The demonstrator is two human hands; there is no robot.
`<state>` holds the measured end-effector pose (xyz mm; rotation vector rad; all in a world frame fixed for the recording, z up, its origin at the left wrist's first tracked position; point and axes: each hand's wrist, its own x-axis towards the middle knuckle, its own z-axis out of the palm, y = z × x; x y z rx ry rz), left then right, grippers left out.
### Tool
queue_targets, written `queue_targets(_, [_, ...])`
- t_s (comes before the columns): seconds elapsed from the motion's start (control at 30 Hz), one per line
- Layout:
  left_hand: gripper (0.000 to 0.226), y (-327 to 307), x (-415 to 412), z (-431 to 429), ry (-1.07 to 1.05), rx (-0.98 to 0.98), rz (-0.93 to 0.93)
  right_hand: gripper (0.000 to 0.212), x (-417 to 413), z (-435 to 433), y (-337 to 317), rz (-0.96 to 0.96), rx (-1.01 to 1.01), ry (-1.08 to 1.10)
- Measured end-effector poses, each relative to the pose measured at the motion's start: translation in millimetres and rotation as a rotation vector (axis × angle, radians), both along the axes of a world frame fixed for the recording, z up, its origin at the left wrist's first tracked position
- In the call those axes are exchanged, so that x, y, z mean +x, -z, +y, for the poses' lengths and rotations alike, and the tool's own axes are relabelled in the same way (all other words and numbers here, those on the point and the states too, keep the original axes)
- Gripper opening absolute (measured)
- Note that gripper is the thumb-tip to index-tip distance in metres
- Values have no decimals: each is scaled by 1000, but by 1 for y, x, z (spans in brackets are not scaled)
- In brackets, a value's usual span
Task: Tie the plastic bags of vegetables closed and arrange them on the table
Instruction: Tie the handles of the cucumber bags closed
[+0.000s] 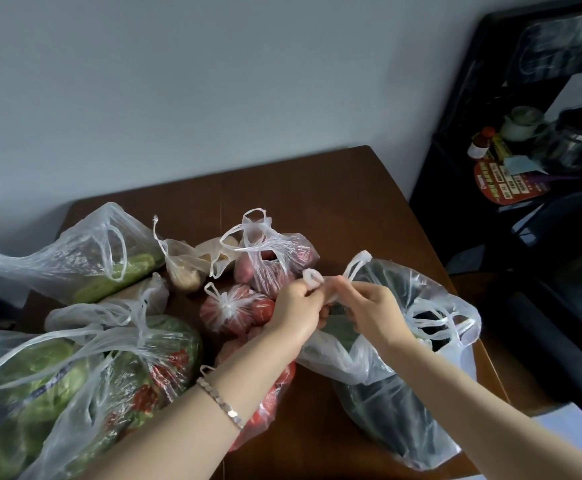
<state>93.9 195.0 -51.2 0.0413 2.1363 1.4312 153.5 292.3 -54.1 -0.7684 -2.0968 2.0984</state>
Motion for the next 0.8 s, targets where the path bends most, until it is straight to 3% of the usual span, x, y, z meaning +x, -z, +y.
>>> queue_targets(0.17, [28, 12, 5, -8, 411, -72, 772, 33, -8, 4, 12, -165, -162, 202])
queue_targets(0.23, [30, 21, 3, -13, 567, -97, 980, 13, -12, 6, 14, -203, -89, 180])
queue_targets(0.27, [31, 24, 2, -16, 595, -99, 1031, 13, -13, 7, 14, -221, -10, 165])
queue_targets(0.33, [34, 22, 0, -18, 529, -65, 970, 22, -13, 8, 15, -185, 170, 114])
queue_targets(0.4, [27, 20, -4, -18, 352, 0, 872, 10, -10, 7, 9, -91, 318, -12])
queue_targets(0.43, [23, 18, -6, -17, 256, 14, 830, 15, -7, 5, 6, -60, 344, -103])
queue_targets(0.5, [15, 14, -8, -14, 114, 40, 701, 27, 0, 4, 3, -54, 300, -251])
queue_targets(0.57, [13, 12, -10, -12, 42, 67, 499, 26, 4, 8, 3, -36, 169, -285])
queue_targets(0.7, [12, 14, -6, -6, -58, 53, 195, 54, 7, 13, 11, 96, -136, -66])
queue_targets(0.8, [15, 15, -4, 1, -99, 29, 64, 48, 6, 8, 10, 211, 1, -63])
